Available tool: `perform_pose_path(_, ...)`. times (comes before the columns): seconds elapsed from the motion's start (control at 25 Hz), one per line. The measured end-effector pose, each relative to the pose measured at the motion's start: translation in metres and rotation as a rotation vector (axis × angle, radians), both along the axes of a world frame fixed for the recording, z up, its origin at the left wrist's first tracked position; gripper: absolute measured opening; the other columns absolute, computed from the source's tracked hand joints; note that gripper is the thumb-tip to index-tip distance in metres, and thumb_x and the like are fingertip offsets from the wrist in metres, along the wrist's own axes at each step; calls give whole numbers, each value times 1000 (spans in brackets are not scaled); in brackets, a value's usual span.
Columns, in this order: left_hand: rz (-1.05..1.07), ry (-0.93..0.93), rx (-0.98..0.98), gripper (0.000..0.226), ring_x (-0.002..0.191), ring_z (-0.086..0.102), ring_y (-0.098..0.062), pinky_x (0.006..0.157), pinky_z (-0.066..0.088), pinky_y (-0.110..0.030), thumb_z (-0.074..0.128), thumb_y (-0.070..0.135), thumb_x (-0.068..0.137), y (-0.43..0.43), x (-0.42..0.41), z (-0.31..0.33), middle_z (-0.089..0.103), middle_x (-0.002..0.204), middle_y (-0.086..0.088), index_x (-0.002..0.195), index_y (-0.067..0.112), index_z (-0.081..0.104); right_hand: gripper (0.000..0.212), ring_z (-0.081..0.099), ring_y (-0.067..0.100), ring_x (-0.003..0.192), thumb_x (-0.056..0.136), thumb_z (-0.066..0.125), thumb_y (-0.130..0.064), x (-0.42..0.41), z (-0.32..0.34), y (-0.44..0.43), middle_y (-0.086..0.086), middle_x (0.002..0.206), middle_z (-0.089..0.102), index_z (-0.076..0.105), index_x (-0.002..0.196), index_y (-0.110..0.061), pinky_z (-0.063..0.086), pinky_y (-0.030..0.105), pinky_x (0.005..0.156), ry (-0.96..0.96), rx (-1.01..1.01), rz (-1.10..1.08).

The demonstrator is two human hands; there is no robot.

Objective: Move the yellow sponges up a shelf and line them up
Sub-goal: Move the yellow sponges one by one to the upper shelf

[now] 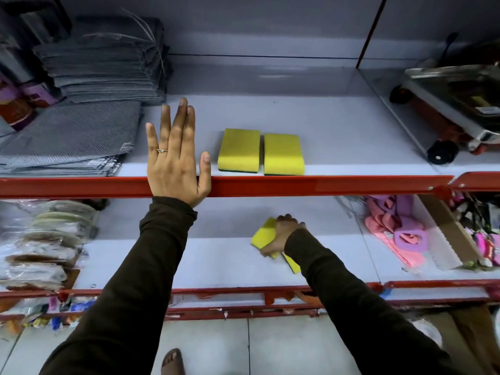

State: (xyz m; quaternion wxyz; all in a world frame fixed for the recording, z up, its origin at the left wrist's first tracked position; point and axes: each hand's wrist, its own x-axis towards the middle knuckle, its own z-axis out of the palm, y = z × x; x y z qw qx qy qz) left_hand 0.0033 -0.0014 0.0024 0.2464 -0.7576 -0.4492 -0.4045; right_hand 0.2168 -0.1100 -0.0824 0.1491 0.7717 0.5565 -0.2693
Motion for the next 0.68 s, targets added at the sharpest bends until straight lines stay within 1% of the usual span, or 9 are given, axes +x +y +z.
perform_pose_path(0.12, 1, 2, -31, 71, 160, 14, -33, 133, -8, -40, 26, 42, 102, -2, 0, 3, 19, 173, -10, 165, 9, 15, 82, 66, 27, 106, 57, 83, -57, -23, 74, -37, 8, 121, 65, 61, 122, -12, 58, 39, 90, 121, -132, 276)
perform_pose_path(0.2, 0, 2, -41, 71, 160, 14, -33, 133, -8, -40, 26, 42, 102, -4, 0, 5, 20, 173, -10, 164, 9, 15, 82, 70, 25, 97, 47, 81, -64, -23, 139, -60, 4, 110, 70, 67, 113, -17, 62, 39, 82, 165, -53, 402)
perform_pose_path(0.24, 0, 1, -47, 72, 160, 14, -32, 133, -8, -39, 26, 42, 102, -5, 0, 6, 19, 173, -10, 164, 9, 15, 90, 69, 21, 97, 40, 77, -70, -19, 171, -70, -1, 110, 69, 65, 116, -21, 61, 37, 83, 149, 49, 436)
perform_pose_path(0.32, 0, 1, -51, 72, 161, 13, -32, 133, -9, -39, 26, 42, 102, -7, 0, 7, 18, 173, -10, 165, 9, 15, 115, 61, 14, 110, 30, 70, -76, 1, 223, -75, -9, 125, 58, 51, 134, -28, 55, 35, 95, 75, 280, 396)
perform_pose_path(0.4, -6, -1, -64, 73, 161, 10, -30, 133, -9, -39, 26, 44, 102, -6, -1, 7, 18, 173, -9, 165, 10, 14, 125, 54, 20, 124, 32, 76, -71, 30, 255, -57, -3, 139, 51, 39, 144, -29, 48, 39, 107, -31, 448, 295)
perform_pose_path(0.44, -8, -3, -71, 73, 161, 9, -29, 133, -9, -39, 25, 46, 102, -6, -1, 7, 18, 173, -9, 165, 10, 14, 126, 49, 25, 133, 39, 83, -63, 46, 264, -42, 4, 147, 46, 34, 149, -25, 44, 40, 112, -98, 471, 238)
perform_pose_path(0.52, -5, -4, -86, 75, 161, 8, -30, 132, -10, -39, 23, 50, 102, -5, -2, 7, 17, 173, -9, 165, 10, 14, 128, 34, 27, 148, 56, 91, -42, 71, 260, -6, 11, 162, 30, 20, 158, -16, 37, 37, 118, -194, 399, 141)
perform_pose_path(0.56, -2, -4, -88, 76, 161, 9, -31, 133, -10, -40, 23, 51, 102, -5, -1, 7, 16, 173, -9, 165, 9, 13, 127, 31, 26, 150, 60, 92, -35, 78, 252, 7, 11, 164, 25, 15, 159, -14, 36, 37, 119, -215, 348, 132)
perform_pose_path(0.68, 8, -3, -88, 76, 162, 7, -30, 133, -9, -40, 20, 52, 103, -5, -2, 5, 14, 174, -9, 165, 9, 12, 120, 39, 29, 146, 65, 88, -25, 89, 223, 27, 10, 163, 30, 13, 160, -22, 42, 40, 115, -186, 236, 169)
